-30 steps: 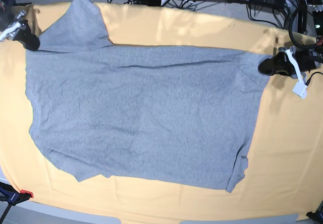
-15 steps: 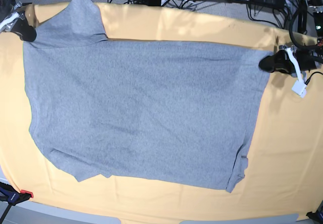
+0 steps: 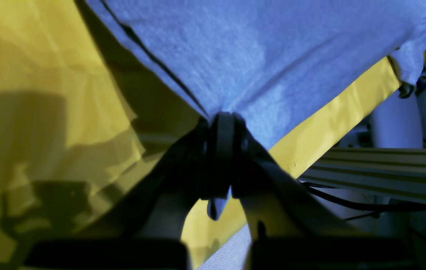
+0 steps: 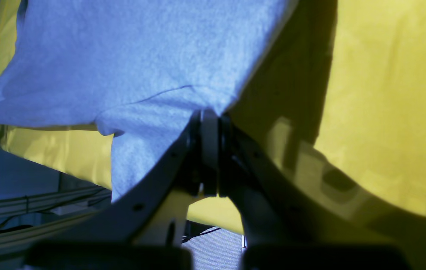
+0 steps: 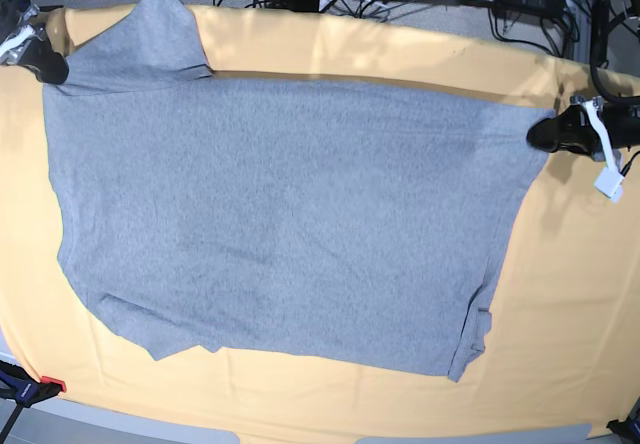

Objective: Layout the t-shirt on the table in an organized manner, then fold the t-shirt properly
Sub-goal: 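Drag both held edges toward the table edge to straighten the shirt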

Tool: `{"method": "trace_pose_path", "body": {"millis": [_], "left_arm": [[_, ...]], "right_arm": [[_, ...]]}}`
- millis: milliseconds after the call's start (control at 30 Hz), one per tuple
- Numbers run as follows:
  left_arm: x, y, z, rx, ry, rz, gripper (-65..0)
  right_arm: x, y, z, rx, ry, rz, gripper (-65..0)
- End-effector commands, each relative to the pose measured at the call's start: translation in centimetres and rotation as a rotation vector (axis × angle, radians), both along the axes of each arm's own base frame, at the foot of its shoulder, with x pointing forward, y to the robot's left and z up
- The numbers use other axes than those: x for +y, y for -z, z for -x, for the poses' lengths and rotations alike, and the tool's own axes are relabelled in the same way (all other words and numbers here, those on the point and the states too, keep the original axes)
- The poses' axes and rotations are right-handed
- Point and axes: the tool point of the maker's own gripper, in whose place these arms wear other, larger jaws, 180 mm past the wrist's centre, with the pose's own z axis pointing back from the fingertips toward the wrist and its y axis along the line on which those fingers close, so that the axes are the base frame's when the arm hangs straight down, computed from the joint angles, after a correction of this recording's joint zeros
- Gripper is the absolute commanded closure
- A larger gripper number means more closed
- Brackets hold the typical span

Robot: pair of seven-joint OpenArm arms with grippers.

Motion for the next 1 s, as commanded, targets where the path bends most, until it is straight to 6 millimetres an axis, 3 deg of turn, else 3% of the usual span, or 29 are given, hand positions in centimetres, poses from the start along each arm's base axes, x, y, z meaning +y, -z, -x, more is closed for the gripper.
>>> {"method": "trace_pose_path", "body": {"millis": [0, 233, 700, 967], "left_arm": [[0.4, -1.4, -0.8, -0.044, 0.004, -0.005, 0.0], [0.3, -1.5, -0.9, -0.049, 0.004, -0.002, 0.0], [-2.4, -8.4, -8.7, -0.368, -0.048, 0.141, 0.0], [-2.8, -7.1, -11.5, -0.441, -0.15, 0.08, 0.0]], "right_arm": [[-0.6, -1.3, -0.6, -0.042, -0.004, 0.021, 0.0], [-0.6, -1.7, -1.3, -0.067, -0.004, 0.021, 0.0], [-0.5, -5.2, -7.0, -0.258, -0.004, 0.02, 0.0], [-1.1, -5.1, -10.0, -0.249, 0.005, 0.12, 0.0]]}}
